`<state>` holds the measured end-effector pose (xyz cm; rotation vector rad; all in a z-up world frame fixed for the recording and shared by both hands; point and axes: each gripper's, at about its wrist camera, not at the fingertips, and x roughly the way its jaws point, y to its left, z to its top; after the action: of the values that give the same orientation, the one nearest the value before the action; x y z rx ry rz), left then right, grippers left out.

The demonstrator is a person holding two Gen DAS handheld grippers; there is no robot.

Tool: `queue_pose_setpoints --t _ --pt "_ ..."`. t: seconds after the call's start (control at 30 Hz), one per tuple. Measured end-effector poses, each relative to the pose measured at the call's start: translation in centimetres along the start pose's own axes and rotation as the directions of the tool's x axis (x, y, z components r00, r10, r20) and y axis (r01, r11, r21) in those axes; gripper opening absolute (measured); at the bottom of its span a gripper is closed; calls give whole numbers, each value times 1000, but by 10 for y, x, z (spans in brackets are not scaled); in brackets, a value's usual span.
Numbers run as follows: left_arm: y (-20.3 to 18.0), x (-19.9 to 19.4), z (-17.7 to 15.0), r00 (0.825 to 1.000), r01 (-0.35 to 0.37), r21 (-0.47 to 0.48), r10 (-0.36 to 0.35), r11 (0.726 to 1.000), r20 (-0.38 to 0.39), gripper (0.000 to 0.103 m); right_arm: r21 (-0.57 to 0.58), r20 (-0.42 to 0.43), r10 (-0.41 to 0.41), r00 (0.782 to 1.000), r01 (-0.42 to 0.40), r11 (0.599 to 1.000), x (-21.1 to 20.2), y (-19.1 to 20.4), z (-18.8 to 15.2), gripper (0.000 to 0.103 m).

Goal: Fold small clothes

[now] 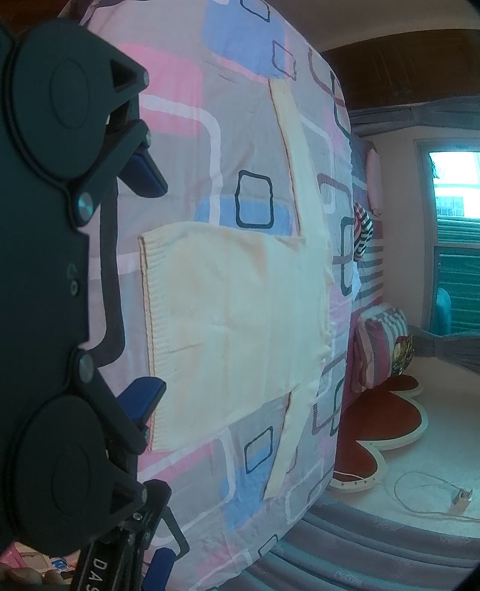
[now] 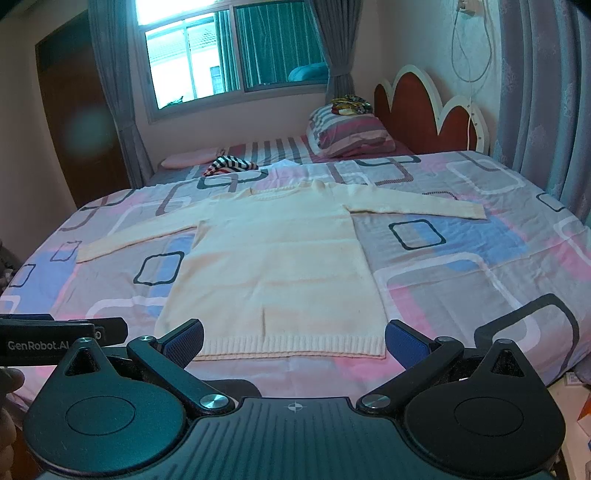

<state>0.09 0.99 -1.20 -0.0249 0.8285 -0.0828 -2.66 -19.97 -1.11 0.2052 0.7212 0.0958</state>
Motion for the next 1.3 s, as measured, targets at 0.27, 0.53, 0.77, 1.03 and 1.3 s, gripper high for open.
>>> queue_pose_setpoints --t 0.27,0.53,0.77,1.03,1.3 --pt "0 0 0 1000 0 1 0 1000 3 103 0 -7 1 1000 -1 1000 2 1 0 103" --pt "-1 0 0 1000 3 -3 -3 1000 -1 103 7 -7 -3 1000 3 1000 2 -4 -1 103" --pt "-14 -2 0 1000 -1 6 1 1000 6 103 13 -8 -3 1000 3 1000 1 -11 -1 103" --pt "-17 -2 1 1000 -3 4 3 1000 5 103 13 -14 -2 1000 2 1000 2 -18 0 103" --pt "-20 4 7 1000 -10 -4 10 1000 -3 103 13 -16 -7 1000 8 1000 3 -20 1 103"
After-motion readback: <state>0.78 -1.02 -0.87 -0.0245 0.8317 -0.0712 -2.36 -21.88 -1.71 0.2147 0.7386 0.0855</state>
